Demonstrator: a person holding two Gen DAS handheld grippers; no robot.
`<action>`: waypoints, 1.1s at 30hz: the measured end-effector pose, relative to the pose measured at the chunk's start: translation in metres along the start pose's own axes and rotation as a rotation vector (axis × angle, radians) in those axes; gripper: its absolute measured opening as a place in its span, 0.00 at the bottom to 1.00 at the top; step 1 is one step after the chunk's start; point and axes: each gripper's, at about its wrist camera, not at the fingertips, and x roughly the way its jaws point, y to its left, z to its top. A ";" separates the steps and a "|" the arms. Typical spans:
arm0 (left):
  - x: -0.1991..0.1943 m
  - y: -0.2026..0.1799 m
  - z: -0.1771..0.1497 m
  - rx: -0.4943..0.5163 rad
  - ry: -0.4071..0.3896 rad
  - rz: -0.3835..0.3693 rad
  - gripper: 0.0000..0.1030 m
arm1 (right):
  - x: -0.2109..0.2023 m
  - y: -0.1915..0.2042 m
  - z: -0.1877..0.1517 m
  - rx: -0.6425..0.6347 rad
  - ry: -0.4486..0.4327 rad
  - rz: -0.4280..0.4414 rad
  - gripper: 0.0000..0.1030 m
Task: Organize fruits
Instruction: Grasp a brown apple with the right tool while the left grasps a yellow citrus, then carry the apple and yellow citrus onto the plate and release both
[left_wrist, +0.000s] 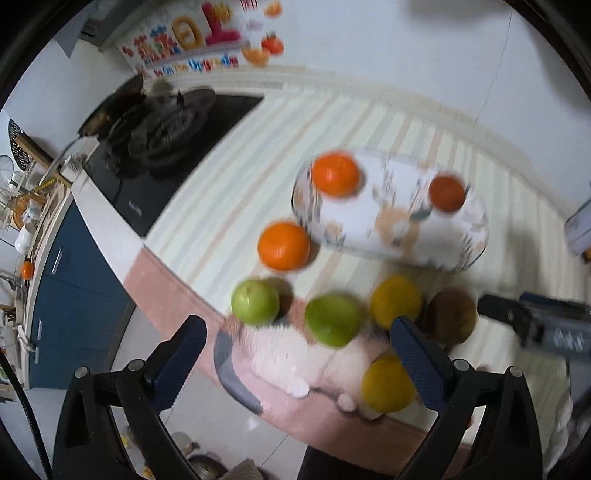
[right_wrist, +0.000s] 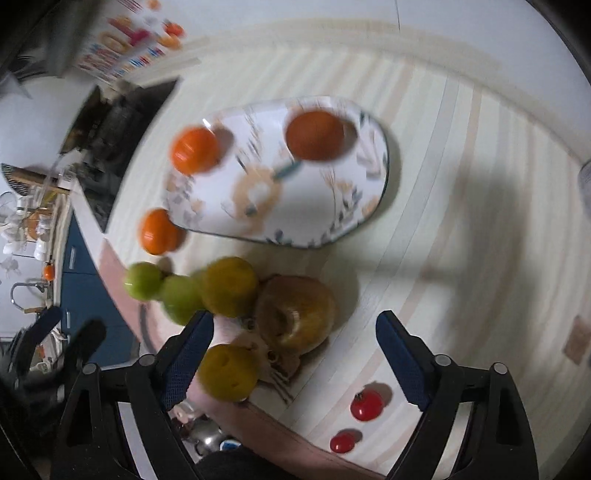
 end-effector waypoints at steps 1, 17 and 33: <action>0.006 -0.002 -0.004 0.004 0.020 -0.002 0.99 | 0.012 -0.002 0.001 0.004 0.022 0.005 0.82; 0.054 -0.051 -0.053 0.091 0.211 -0.135 0.99 | 0.045 -0.028 -0.030 -0.040 0.120 -0.083 0.67; 0.090 -0.088 -0.055 0.149 0.253 -0.212 0.60 | 0.039 -0.056 -0.045 0.004 0.121 -0.111 0.68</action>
